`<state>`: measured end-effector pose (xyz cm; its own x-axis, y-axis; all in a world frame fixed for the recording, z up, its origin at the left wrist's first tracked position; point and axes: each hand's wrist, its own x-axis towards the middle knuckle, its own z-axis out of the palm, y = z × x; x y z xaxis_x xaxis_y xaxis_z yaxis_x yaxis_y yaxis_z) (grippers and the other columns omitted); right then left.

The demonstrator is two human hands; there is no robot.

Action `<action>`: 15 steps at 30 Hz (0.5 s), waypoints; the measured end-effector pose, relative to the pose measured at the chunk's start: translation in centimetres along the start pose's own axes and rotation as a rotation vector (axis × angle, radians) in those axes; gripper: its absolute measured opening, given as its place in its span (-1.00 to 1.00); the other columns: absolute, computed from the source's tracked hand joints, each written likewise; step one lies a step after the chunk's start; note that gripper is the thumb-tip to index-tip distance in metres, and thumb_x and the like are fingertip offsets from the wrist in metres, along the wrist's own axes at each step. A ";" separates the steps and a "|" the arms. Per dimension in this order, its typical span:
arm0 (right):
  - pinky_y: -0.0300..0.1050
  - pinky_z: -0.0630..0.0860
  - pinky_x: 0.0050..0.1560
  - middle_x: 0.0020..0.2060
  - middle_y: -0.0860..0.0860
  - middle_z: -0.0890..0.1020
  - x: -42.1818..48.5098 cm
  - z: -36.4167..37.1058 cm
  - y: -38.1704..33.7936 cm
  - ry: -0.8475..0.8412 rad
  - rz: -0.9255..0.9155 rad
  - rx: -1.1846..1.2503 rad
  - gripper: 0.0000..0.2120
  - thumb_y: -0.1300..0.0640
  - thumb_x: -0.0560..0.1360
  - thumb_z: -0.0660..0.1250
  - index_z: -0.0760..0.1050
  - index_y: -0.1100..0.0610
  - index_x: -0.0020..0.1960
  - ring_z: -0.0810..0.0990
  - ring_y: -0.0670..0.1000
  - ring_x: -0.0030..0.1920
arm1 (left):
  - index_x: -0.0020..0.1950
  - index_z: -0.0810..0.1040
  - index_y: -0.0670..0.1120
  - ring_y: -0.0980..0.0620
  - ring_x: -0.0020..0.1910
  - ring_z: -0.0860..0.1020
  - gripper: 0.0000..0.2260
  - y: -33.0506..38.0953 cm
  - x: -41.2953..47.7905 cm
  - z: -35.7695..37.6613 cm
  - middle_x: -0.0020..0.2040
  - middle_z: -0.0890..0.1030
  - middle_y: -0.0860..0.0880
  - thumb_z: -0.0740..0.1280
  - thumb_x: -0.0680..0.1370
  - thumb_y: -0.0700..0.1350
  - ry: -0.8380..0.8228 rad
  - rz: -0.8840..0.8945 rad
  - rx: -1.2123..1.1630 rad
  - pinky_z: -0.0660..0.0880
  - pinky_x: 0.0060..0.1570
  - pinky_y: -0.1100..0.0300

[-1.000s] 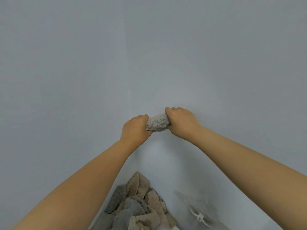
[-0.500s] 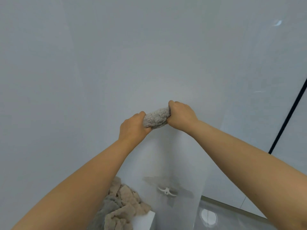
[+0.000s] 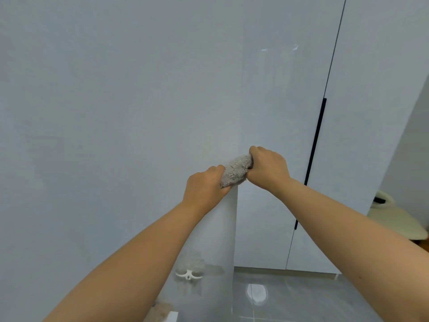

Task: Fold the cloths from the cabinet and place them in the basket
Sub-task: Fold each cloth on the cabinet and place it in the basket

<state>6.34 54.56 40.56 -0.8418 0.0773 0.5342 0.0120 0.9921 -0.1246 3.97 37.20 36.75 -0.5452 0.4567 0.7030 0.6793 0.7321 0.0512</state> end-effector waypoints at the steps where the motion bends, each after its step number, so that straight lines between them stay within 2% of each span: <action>1: -0.14 0.13 -0.44 -0.34 -0.02 0.36 -0.2 0.0 1.1 0.002 0.028 -0.008 -0.84 0.23 0.33 0.26 0.27 0.15 -0.18 0.37 0.08 -0.33 | -0.23 0.48 -0.16 -0.08 -0.59 0.42 -0.66 1.1 0.2 0.7 -0.42 0.49 -0.05 0.56 0.31 0.02 -0.007 0.057 0.010 0.17 -0.53 0.27; 3: -0.15 0.14 -0.45 -0.35 -0.01 0.37 -0.6 0.1 3.3 0.009 0.080 -0.010 -0.85 0.24 0.33 0.26 0.28 0.15 -0.19 0.36 0.06 -0.36 | -0.24 0.51 -0.16 -0.03 -0.67 0.34 -0.64 3.3 0.8 1.9 -0.48 0.44 -0.02 0.62 0.21 -0.03 -0.042 0.124 0.024 0.10 -0.58 0.32; 6: -0.15 0.18 -0.45 -0.30 0.03 0.43 -1.3 0.3 6.9 0.024 0.163 -0.026 -0.87 0.24 0.35 0.25 0.30 0.16 -0.17 0.37 0.05 -0.36 | -0.24 0.53 -0.16 -0.01 -0.69 0.33 -0.64 6.6 2.3 3.8 -0.50 0.44 -0.01 0.63 0.17 -0.05 -0.081 0.167 0.025 0.09 -0.58 0.33; 9: -0.14 0.19 -0.44 -0.28 0.04 0.44 -1.8 0.2 11.0 0.021 0.258 -0.057 -0.86 0.26 0.35 0.25 0.29 0.17 -0.16 0.39 0.07 -0.34 | -0.08 0.54 -0.18 -0.07 -0.57 0.41 -0.70 9.6 4.6 6.5 -0.38 0.51 -0.05 0.53 0.35 -0.04 -0.153 0.167 0.077 0.09 -0.53 0.28; 12: -0.13 0.20 -0.42 -0.27 0.04 0.41 -1.9 0.3 14.9 -0.017 0.320 -0.100 -0.85 0.28 0.37 0.23 0.26 0.17 -0.15 0.40 0.08 -0.31 | 0.01 0.49 -0.11 -0.01 -0.45 0.32 -0.77 12.3 7.0 9.2 -0.33 0.43 0.00 0.45 0.45 -0.08 -0.238 0.173 0.183 -0.04 -0.52 0.25; 15: -0.10 0.29 -0.33 -0.23 0.05 0.42 -1.0 1.5 19.7 -0.050 0.379 -0.146 -0.85 0.30 0.39 0.23 0.26 0.17 -0.13 0.42 0.09 -0.27 | 0.14 0.40 -0.11 -0.01 -0.31 0.35 -0.80 14.7 10.4 14.1 -0.15 0.51 -0.03 0.32 0.56 -0.12 -0.323 0.148 0.181 0.03 -0.50 0.19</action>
<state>6.62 73.91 36.34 -0.7879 0.4391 0.4316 0.4002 0.8980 -0.1830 1.37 59.88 34.80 -0.5938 0.6786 0.4324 0.6806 0.7102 -0.1799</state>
